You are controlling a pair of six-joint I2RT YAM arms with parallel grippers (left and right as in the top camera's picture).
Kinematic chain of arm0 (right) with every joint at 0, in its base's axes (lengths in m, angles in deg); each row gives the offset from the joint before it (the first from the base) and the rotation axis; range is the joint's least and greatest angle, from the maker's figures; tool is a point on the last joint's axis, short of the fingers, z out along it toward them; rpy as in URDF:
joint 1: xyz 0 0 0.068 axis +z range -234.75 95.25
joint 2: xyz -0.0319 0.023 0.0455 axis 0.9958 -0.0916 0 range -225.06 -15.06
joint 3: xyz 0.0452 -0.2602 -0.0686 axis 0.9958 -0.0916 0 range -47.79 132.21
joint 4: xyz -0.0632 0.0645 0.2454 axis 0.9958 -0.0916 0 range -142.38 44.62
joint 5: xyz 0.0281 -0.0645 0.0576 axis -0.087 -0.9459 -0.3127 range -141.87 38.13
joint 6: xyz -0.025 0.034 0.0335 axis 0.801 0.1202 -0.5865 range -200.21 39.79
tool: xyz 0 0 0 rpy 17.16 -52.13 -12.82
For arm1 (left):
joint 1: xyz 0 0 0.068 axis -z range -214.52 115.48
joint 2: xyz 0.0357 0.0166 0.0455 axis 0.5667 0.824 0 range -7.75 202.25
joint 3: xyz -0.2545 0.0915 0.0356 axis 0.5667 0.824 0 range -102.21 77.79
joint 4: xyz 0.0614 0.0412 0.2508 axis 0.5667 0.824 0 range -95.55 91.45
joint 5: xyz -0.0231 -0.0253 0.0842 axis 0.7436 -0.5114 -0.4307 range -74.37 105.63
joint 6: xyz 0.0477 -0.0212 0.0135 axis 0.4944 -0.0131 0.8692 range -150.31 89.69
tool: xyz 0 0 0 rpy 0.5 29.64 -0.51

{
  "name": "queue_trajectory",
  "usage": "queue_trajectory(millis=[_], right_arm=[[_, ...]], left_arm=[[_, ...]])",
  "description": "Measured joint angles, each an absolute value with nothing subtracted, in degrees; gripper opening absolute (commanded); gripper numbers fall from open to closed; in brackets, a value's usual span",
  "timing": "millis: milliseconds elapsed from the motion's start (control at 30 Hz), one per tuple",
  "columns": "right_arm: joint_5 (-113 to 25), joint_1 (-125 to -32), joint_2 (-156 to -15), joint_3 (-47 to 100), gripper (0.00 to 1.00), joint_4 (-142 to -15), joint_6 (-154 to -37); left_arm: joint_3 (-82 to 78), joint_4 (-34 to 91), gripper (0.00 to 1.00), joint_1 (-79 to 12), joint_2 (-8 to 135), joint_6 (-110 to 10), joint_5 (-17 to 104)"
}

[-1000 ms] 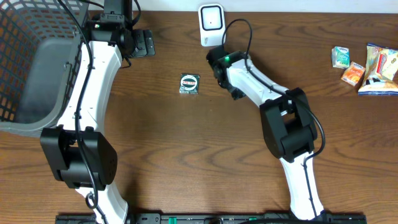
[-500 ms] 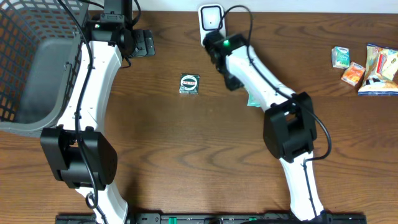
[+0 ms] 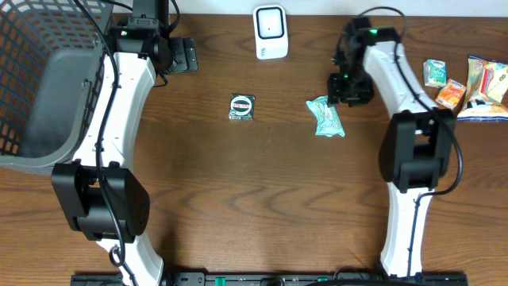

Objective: Scan the item barcode

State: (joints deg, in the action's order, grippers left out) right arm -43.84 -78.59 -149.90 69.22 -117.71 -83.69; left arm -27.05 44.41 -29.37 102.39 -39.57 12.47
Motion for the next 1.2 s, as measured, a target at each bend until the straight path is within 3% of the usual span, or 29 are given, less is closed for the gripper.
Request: queue_trajectory(millis=[233, 333, 467, 767, 933, 1200], right_arm=[[-32.3, -81.4, -149.9, 62.4, 0.5, -114.0, -79.0], [-30.0, -81.4, -149.9, 59.6, 0.41, -111.9, -78.0], [-27.9, -81.4, -149.4, 57.7, 0.01, -109.3, -77.3], [-26.7, -81.4, -149.1, 57.7, 0.01, -109.3, -81.6], [-28.1, -79.9, -150.1, 64.7, 0.02, -109.6, -85.5], [-35.8, -73.9, -150.2, 75.6, 0.01, -96.3, -91.1]], left_arm=[[-27.0, 44.4, 0.98, -29.4, 102.4, -39.6, 12.4], [-27.0, 44.4, 0.98, -29.4, 102.4, -39.6, 12.5], [-27.0, 44.4, 0.98, -29.4, 102.4, -39.6, 12.4], [-27.0, 44.4, 0.98, -29.4, 102.4, -39.6, 12.4], [-27.0, 44.4, 0.98, -29.4, 102.4, -39.6, 12.4], [-27.0, 44.4, 0.98, -29.4, 102.4, -39.6, 12.5]])
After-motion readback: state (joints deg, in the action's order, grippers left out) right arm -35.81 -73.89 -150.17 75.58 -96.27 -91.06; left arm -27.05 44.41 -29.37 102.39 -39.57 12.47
